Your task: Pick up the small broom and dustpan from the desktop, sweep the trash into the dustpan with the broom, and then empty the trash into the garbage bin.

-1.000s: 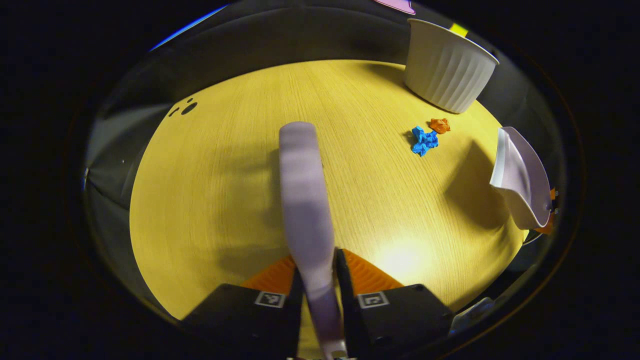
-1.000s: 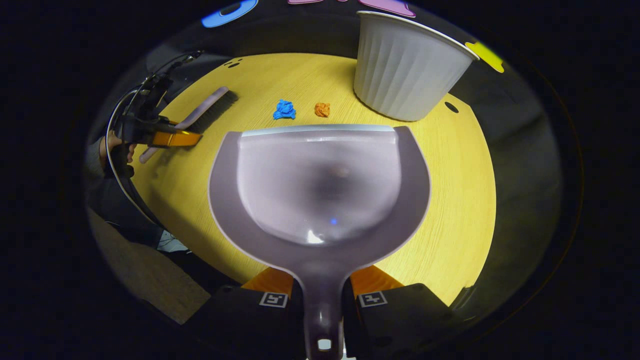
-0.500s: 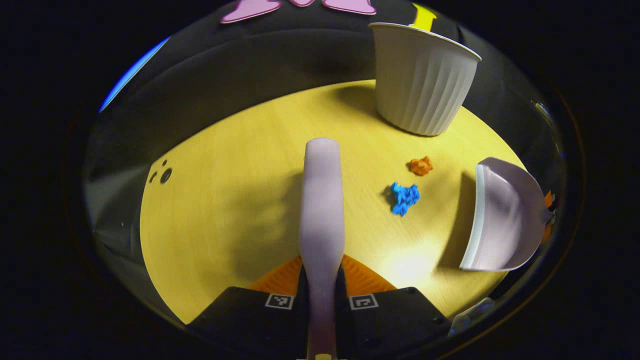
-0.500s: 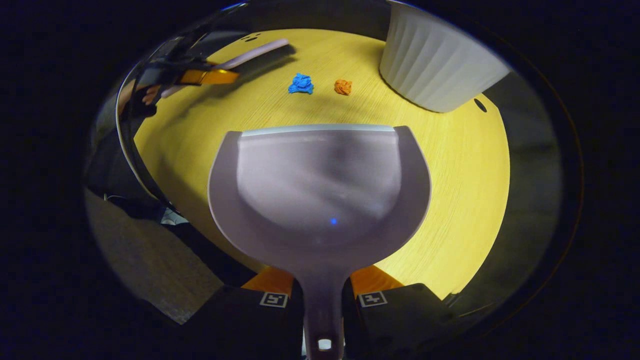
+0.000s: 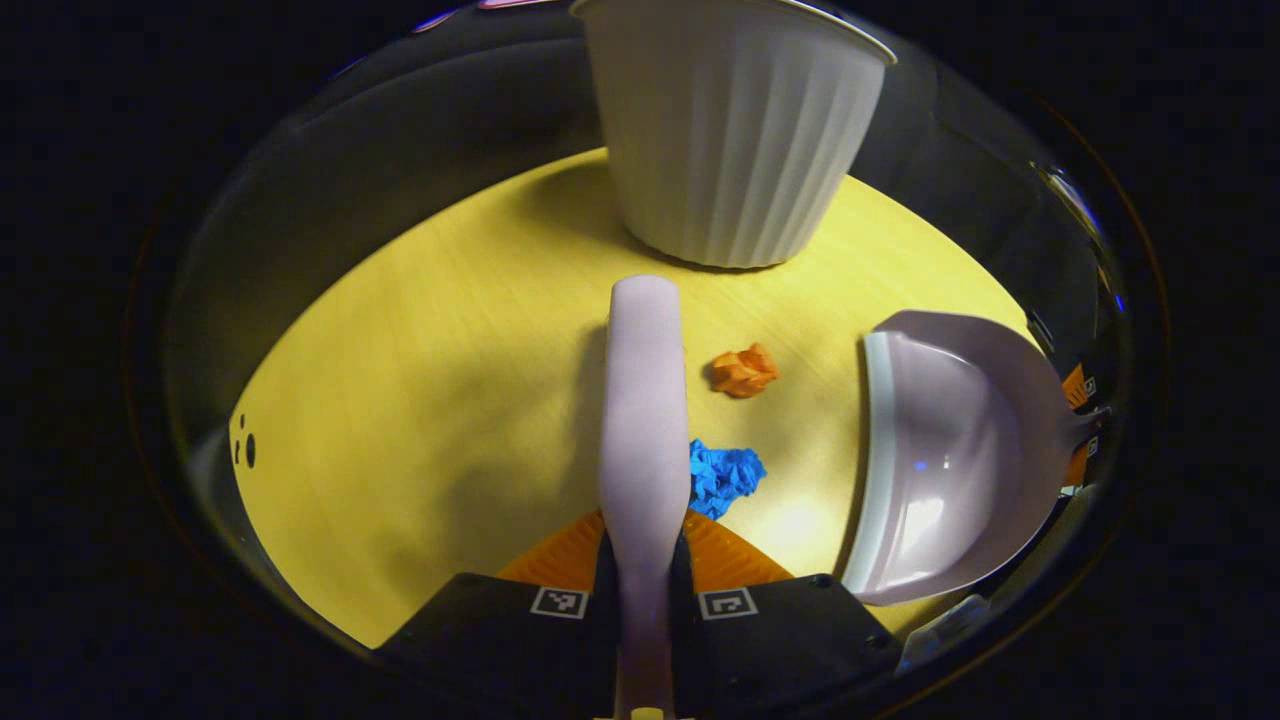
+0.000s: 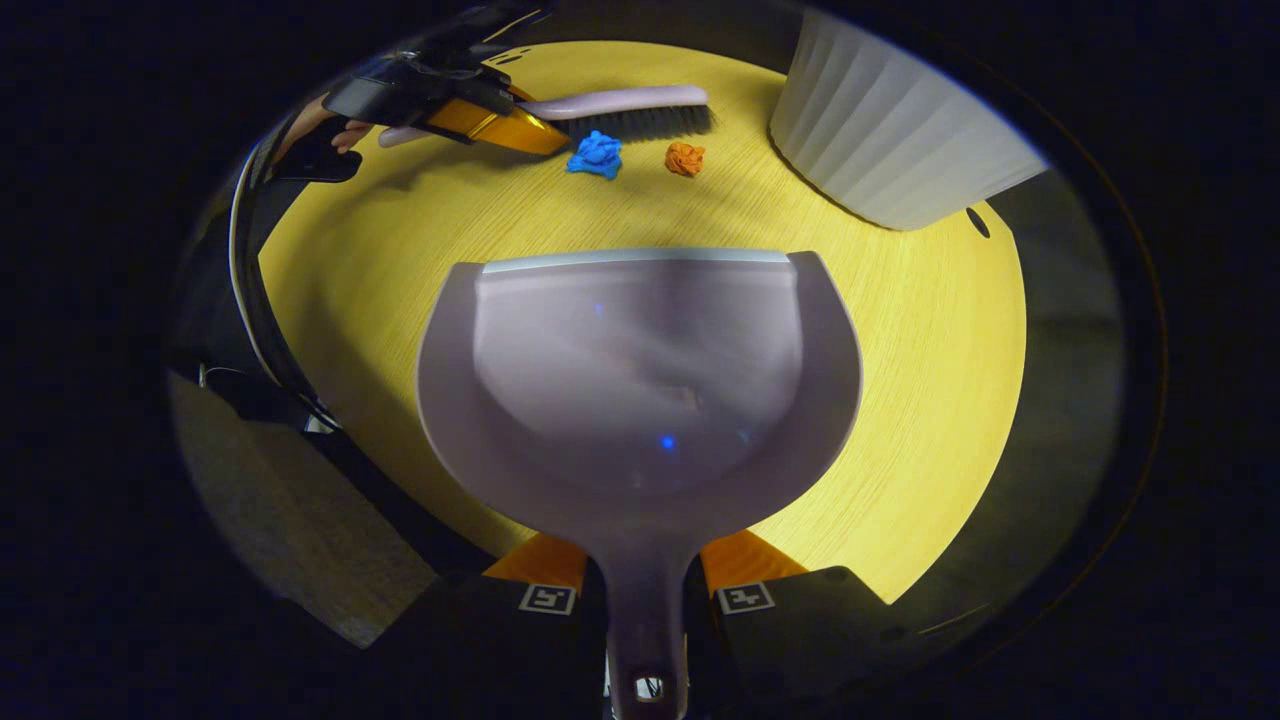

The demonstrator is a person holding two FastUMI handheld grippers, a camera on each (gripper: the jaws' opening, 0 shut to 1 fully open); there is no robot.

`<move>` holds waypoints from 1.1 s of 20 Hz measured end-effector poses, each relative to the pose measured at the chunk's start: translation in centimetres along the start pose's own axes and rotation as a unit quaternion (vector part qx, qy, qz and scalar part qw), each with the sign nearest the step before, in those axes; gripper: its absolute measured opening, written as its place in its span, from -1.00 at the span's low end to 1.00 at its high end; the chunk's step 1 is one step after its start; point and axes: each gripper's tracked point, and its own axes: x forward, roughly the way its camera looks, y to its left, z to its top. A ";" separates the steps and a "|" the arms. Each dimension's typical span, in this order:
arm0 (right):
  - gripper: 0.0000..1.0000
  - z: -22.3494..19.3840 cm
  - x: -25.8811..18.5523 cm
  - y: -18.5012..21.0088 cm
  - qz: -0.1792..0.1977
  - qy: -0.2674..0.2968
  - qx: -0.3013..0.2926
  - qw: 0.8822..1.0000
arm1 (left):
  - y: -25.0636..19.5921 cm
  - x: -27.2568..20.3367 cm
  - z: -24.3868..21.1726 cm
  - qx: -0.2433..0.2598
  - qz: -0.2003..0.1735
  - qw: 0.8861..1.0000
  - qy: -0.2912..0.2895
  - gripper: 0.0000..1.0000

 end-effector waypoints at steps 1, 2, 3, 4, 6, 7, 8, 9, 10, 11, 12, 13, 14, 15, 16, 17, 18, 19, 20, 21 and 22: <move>-0.27 0.0 0.1 -0.3 0.000 0.000 0.000 1.000 | -1.1 0.0 0.2 0.005 -0.017 1.000 -0.001 -0.49; -0.27 0.2 0.1 -0.6 0.000 -0.001 -0.001 1.000 | -2.4 -0.1 0.0 0.009 -0.037 0.999 -0.001 -0.48; -0.27 0.2 0.5 -0.8 0.000 -0.002 -0.002 1.000 | -3.6 -0.3 -0.1 0.012 -0.059 0.998 -0.001 -0.48; -0.27 0.0 0.6 -0.9 0.001 -0.004 -0.004 1.000 | -5.1 -0.7 -0.3 0.011 -0.085 0.996 -0.001 -0.48; -0.37 -0.3 1.1 -1.1 0.002 -0.010 -0.004 1.000 | -8.1 -1.8 -0.5 0.006 -0.142 0.990 0.004 -0.48; -0.27 -0.6 1.5 -1.1 0.003 -0.015 -0.001 1.000 | -9.5 -2.6 -0.6 0.002 -0.169 0.986 0.007 -0.53; -0.27 -0.9 1.6 -0.9 0.003 -0.019 0.002 1.000 | -10.6 -3.3 -0.6 -0.004 -0.192 0.981 0.008 -0.53; -0.19 -0.9 1.6 -0.8 0.003 -0.027 0.005 1.000 | -11.2 -4.2 -0.5 -0.015 -0.204 0.979 0.007 -0.49; -0.27 -0.9 1.5 -0.6 0.003 -0.032 0.009 0.999 | -12.0 -4.9 -0.3 -0.027 -0.207 0.978 0.006 -0.49; -0.32 -1.2 1.4 -0.4 0.004 -0.039 0.016 0.999 | -11.6 -5.9 0.2 -0.035 -0.200 0.979 0.001 -0.48; -0.37 -1.2 1.7 -0.3 0.008 -0.045 0.024 0.999 | -11.1 -7.0 0.4 -0.042 -0.195 0.980 -0.007 -0.48; -0.19 -1.3 1.9 -0.1 0.011 -0.051 0.034 0.998 | -10.5 -7.7 0.6 -0.052 -0.189 0.981 -0.016 -0.51; -0.19 -1.4 1.8 0.1 0.011 -0.056 0.045 0.997 | -10.0 -7.8 0.4 -0.062 -0.176 0.982 -0.026 -0.49; -0.27 -1.5 1.6 0.3 0.010 -0.061 0.055 0.997 | -8.9 -8.6 0.5 -0.072 -0.158 0.984 -0.038 -0.48; -0.19 -1.6 1.1 0.3 0.006 -0.065 0.064 0.996 | -7.8 -9.0 0.3 -0.080 -0.135 0.986 -0.051 -0.49; -0.19 -1.8 0.4 0.5 0.004 -0.068 0.076 0.995 | -6.4 -9.8 0.1 -0.088 -0.110 0.988 -0.061 -0.49; -0.28 -2.0 -0.5 0.4 0.003 -0.069 0.090 0.993 | -4.8 -10.7 -0.4 -0.095 -0.083 0.990 -0.068 -0.48; -0.27 -2.3 -1.5 0.4 0.002 -0.070 0.107 0.992 | -3.2 -11.5 -1.0 -0.098 -0.058 0.991 -0.072 -0.49; -0.27 -2.5 -2.9 0.1 0.000 -0.071 0.125 0.990 | -2.1 -12.0 -1.7 -0.104 -0.040 0.991 -0.073 -0.51; -0.28 -2.5 -4.6 -0.6 -0.004 -0.076 0.140 0.987 | -1.2 -12.7 -2.6 -0.111 -0.030 0.991 -0.072 -0.51; -0.27 -2.4 -6.4 -1.2 -0.009 -0.084 0.151 0.985 | -0.8 -13.0 -3.7 -0.119 -0.022 0.990 -0.071 -0.49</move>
